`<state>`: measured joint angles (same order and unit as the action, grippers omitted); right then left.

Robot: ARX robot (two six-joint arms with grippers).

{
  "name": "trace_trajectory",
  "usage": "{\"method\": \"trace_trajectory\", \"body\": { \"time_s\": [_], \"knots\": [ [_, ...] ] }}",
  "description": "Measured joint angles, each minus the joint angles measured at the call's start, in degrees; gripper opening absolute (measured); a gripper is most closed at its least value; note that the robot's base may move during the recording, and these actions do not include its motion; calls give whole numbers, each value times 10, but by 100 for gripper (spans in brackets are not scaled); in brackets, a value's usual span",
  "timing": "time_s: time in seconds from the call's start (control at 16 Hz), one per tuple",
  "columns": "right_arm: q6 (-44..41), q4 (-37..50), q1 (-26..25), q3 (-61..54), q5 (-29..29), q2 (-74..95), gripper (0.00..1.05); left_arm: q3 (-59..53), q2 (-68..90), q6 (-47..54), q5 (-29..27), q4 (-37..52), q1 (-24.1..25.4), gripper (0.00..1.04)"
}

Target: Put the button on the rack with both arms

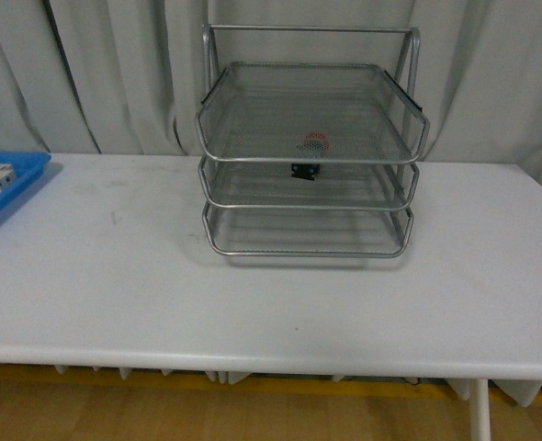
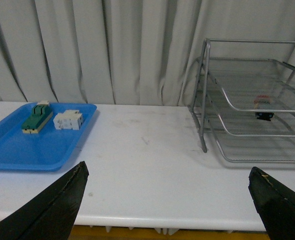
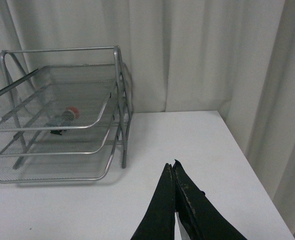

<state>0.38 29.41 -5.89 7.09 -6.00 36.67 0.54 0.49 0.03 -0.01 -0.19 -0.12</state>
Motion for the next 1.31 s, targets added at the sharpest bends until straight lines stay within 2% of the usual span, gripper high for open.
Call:
{"method": "trace_trajectory", "body": {
  "time_s": [0.06,0.12,0.31,0.88,0.94,1.31],
  "knots": [
    [0,-9,9,-9,11,-16,2,0,0,0,0,0,0,98],
    [0,-19,44,-16,50,-33,2,0,0,0,0,0,0,98],
    [0,-30,63,-24,52,-54,2,0,0,0,0,0,0,98],
    [0,-87,59,-49,60,-139,2,0,0,0,0,0,0,98],
    [0,-71,59,-65,60,-144,2,0,0,0,0,0,0,98],
    [0,-159,59,-65,60,-232,2,0,0,0,0,0,0,98]
  ]
}}
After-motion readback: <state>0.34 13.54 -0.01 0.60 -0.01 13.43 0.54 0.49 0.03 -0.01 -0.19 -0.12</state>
